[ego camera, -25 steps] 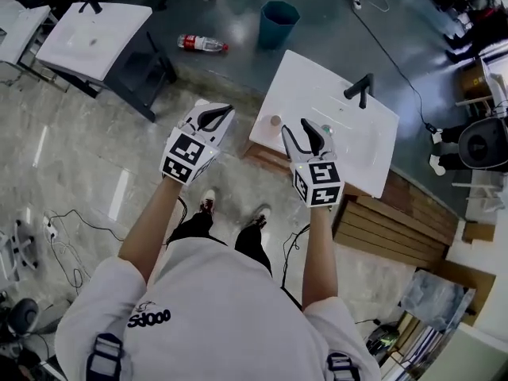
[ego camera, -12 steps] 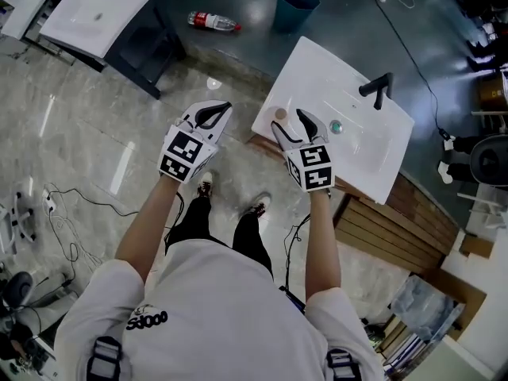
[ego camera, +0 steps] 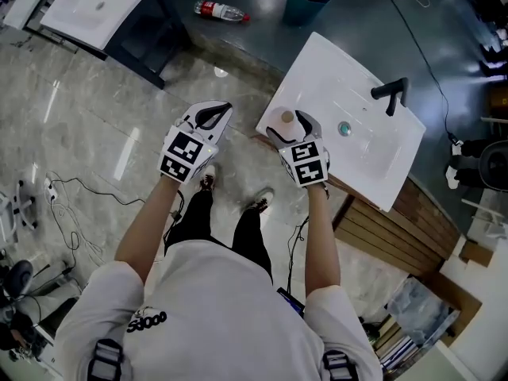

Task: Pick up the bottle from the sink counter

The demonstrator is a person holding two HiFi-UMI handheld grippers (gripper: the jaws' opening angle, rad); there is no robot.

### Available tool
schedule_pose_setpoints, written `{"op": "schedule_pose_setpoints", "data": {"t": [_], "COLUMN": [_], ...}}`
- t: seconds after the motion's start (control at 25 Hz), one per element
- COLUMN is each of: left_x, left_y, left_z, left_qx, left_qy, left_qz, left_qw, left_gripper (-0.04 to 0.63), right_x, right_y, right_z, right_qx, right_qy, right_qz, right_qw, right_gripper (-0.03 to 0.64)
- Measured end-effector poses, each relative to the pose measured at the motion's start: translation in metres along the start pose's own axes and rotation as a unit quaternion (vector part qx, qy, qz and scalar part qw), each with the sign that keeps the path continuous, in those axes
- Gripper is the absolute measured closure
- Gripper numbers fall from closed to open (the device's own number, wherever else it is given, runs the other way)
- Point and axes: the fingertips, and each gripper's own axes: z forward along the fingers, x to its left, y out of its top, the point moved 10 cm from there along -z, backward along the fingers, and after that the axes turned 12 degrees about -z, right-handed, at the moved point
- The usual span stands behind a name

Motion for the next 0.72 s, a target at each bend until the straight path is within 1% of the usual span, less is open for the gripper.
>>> {"op": "schedule_pose_setpoints", "data": {"t": [0.16, 0.44, 0.72], "left_x": [0.002, 0.004, 0.013], "left_y": [-0.01, -0.027, -0.04], "left_z": [0.01, 0.019, 0.026], "left_qx": [0.012, 0.038, 0.054], "left_qy": [-0.003, -0.006, -0.002], "left_qz": [-0.006, -0.014, -0.024], "left_qw": [0.9999, 0.9992, 0.9982], "left_gripper": [0.589, 0.589, 0.589], "right_x": [0.0, 0.002, -0.006], "right_y": [-0.008, -0.015, -0.025], "right_z": [0.015, 0.03, 0.048], "right_qx": [0.015, 0.029, 0.047], "right_qy": [0.01, 0.016, 0.021], "right_qz": [-0.007, 0.005, -0.001], "right_qw": [1.0, 0.999, 0.999], "right_gripper": [0.252, 0.224, 0.222]}}
